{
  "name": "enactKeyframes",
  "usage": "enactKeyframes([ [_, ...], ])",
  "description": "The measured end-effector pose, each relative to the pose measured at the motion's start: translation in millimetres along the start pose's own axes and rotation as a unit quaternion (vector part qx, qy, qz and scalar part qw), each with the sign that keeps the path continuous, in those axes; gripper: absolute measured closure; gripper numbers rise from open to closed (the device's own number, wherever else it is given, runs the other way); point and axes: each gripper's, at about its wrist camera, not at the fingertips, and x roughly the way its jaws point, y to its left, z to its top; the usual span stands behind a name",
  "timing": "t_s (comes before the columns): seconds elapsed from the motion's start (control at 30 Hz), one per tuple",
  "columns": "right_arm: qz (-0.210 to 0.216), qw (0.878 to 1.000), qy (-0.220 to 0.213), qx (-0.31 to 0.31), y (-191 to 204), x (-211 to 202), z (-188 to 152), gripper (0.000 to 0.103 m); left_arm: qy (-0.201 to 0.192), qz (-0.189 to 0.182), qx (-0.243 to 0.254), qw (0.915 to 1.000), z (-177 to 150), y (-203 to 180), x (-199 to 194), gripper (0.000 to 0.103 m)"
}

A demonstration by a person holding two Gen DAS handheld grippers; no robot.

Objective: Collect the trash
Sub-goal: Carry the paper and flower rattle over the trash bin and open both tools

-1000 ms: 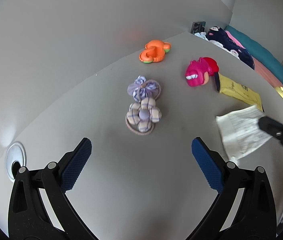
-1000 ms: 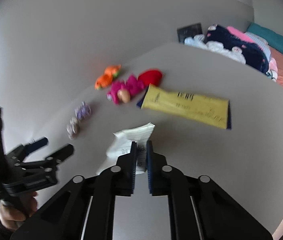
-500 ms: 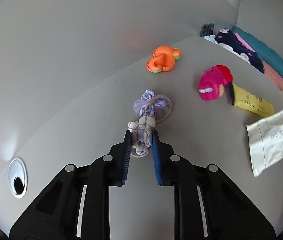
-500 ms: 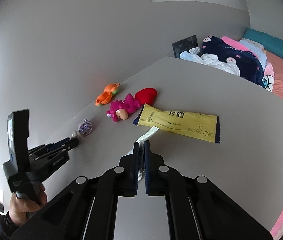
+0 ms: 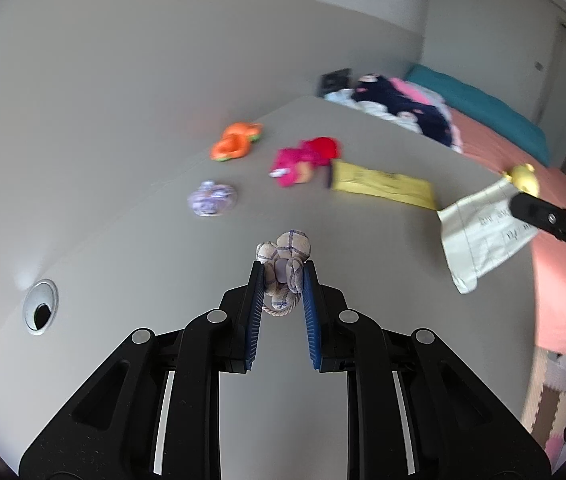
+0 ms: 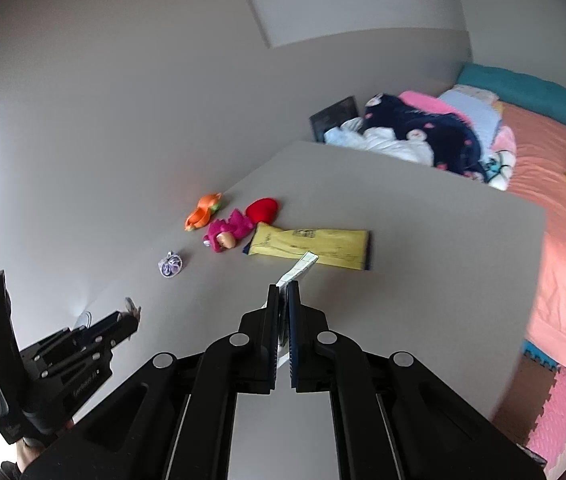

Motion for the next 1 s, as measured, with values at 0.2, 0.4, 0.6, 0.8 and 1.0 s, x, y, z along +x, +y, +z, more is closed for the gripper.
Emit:
enactKeyframes([
  [0.2, -0.017, 1.000, -0.024, 0.009, -22, -48, -10, 0.098, -0.008, -0.031, 0.027, 0.9991, -17, -51, -31, 0.084],
  [0.4, -0.031, 0.998, -0.049, 0.028, -50, -95, -26, 0.098, -0.015, -0.058, 0.053, 0.9968, -36, -98, -55, 0.084],
  [0.6, -0.051, 0.995, -0.077, 0.047, -81, -145, -47, 0.098, -0.018, -0.087, 0.087, 0.9923, -55, -151, -75, 0.084],
  [0.8, -0.082, 0.989, -0.097, 0.074, -123, -191, -77, 0.098, -0.018, -0.127, 0.123, 0.9840, -76, -210, -87, 0.084],
  [1.0, -0.117, 0.981, -0.109, 0.108, -168, -232, -110, 0.098, -0.006, -0.168, 0.156, 0.9734, -98, -261, -94, 0.084],
])
